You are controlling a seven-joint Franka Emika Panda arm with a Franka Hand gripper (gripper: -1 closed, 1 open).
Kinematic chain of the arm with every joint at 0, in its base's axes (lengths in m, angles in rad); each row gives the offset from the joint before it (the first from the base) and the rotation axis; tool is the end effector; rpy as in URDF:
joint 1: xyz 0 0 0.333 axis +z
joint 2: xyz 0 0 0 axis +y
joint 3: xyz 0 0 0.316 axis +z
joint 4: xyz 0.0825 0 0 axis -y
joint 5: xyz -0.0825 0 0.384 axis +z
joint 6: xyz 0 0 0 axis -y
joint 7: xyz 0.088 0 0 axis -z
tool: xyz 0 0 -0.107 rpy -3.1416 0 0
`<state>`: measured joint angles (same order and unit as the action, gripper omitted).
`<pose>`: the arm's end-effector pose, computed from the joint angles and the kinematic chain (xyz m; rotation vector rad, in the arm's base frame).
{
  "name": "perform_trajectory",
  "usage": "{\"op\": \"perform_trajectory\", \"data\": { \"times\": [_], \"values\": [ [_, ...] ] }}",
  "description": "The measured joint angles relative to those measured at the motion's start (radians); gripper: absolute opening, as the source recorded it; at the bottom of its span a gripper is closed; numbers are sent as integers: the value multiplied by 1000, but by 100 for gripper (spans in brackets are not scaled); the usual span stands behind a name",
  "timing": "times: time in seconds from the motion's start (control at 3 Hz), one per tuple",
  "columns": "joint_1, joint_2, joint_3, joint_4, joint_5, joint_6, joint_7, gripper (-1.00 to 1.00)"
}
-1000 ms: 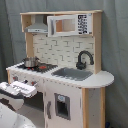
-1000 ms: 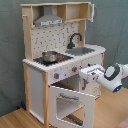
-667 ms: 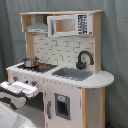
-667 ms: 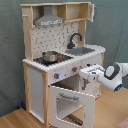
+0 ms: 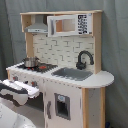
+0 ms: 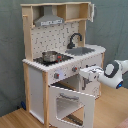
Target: Play with the kitchen
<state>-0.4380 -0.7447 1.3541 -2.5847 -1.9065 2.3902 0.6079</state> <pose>0.2953 0.3245 0.3408 0.6215 1.3309 0.7260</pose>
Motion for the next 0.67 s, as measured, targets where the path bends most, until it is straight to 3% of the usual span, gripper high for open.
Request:
{"op": "perform_trajectory", "data": {
  "times": [0.67],
  "values": [
    [-69, 10, -17, 50, -108, 120, 100, 100]
  ]
}}
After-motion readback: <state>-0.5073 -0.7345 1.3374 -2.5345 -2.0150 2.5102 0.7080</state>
